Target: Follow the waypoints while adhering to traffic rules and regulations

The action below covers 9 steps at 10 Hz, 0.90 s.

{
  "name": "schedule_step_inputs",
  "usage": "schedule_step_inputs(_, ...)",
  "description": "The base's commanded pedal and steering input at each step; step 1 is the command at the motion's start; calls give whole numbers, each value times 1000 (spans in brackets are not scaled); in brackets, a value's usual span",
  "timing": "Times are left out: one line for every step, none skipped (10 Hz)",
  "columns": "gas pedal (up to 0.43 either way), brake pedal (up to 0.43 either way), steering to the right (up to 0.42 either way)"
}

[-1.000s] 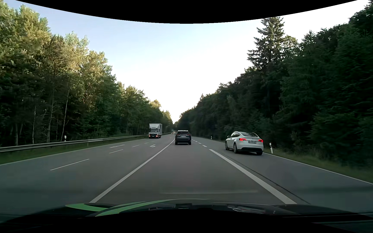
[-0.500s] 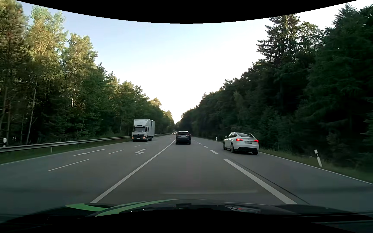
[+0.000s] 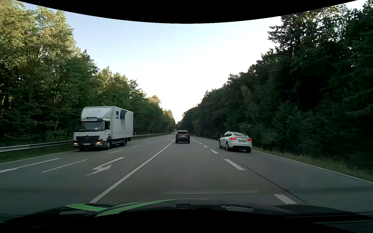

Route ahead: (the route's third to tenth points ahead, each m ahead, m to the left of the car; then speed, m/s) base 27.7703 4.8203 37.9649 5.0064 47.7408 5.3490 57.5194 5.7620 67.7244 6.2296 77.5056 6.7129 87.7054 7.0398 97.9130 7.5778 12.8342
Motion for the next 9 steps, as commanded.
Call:
schedule_step_inputs(130,0,-3)
schedule_step_inputs(130,0,-3)
schedule_step_inputs(130,0,-4)
schedule_step_inputs(130,0,-4)
schedule_step_inputs(130,0,-5)
schedule_step_inputs(130,0,-5)
schedule_step_inputs(130,0,-5)
schedule_step_inputs(130,0,-4)
schedule_step_inputs(150,0,-4)
